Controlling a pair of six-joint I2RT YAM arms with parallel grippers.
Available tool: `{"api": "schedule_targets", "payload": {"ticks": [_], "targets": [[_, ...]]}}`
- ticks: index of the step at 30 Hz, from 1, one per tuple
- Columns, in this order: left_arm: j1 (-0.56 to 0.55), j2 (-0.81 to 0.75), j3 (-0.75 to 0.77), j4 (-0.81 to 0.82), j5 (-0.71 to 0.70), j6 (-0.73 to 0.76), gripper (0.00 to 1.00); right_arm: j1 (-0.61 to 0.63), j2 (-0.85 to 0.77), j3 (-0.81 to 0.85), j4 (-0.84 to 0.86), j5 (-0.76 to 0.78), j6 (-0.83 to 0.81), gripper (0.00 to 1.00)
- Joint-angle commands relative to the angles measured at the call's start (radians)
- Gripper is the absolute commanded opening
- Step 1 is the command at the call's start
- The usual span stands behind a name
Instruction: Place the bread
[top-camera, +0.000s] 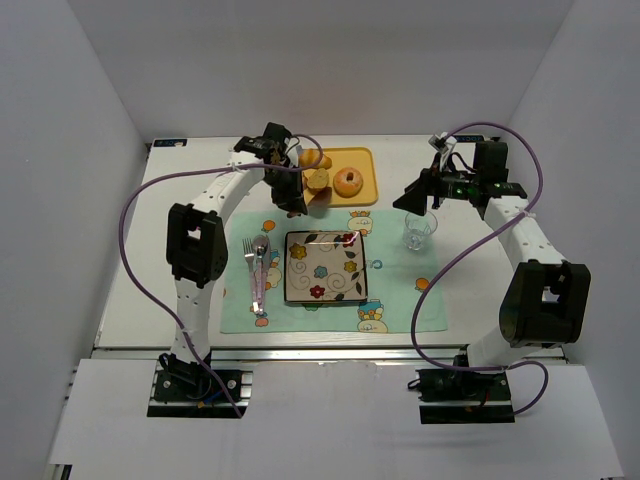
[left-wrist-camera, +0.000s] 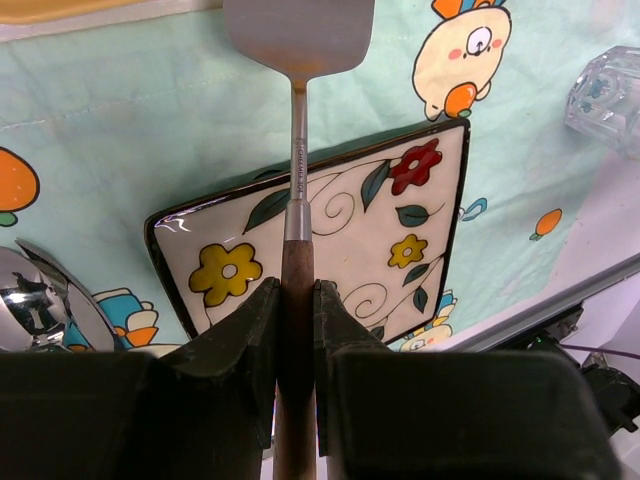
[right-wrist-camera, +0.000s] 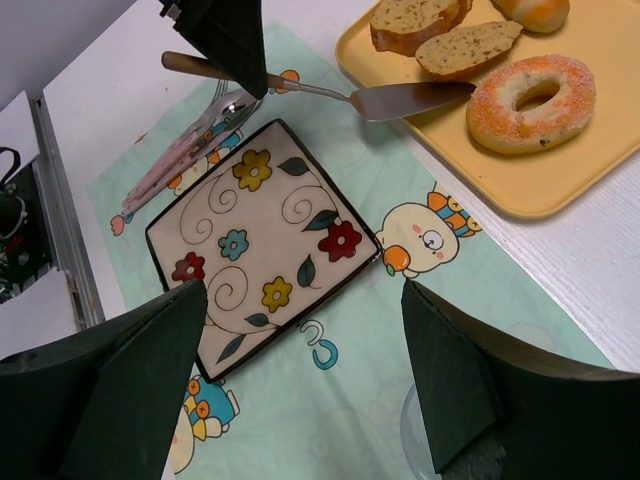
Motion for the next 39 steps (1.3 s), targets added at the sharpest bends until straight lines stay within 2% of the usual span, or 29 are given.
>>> {"api": "schedule_targets", "payload": {"ticks": [1, 21, 39], "targets": [[-0.004, -0.021, 0.022, -0.018, -0.053, -0.018, 0.0, -0.001, -0.031, -0.01, 0.041, -0.022, 0.009, 0.84], [-0.019, -0.111, -0.177, 0.203, -0.129, -0.078, 0.0, -0.001, -0.034, -0.021, 0.052, -0.037, 0.018, 0.84], [-0.019, 0.028, 0.007, 0.176, -0.084, -0.087, 0.0, -0.002, -0.034, -0.022, 0.059, -0.047, 0.024, 0.87]]}}
